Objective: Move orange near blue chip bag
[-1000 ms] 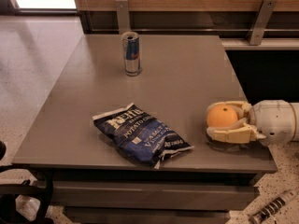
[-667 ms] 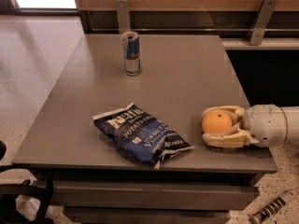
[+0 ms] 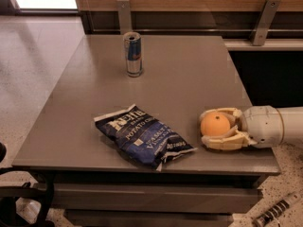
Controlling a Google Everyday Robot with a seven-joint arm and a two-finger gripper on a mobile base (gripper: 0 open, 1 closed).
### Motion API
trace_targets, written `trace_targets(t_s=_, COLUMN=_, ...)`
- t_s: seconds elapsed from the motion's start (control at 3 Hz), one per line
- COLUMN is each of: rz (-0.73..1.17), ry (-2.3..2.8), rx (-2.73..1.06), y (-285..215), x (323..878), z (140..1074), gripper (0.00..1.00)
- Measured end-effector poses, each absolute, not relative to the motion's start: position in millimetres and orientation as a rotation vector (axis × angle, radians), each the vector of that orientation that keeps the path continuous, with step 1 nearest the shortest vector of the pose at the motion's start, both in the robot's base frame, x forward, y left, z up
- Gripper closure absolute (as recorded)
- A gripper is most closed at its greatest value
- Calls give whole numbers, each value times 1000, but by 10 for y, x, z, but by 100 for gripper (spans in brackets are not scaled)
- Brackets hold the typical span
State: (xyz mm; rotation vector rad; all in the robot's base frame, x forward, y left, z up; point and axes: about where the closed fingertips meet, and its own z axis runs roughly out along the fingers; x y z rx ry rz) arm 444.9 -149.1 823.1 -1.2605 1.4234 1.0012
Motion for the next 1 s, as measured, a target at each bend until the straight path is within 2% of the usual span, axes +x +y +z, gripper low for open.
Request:
trace_targets(t_s=0.33, rz=1002, ry=1423, rx=-1261, y=-1485, x=4449, z=8232, gripper=49)
trace_targets(t_s=1.0, rz=1005, ry=1420, rx=-1265, y=-1465, x=4449, z=8234, gripper=3)
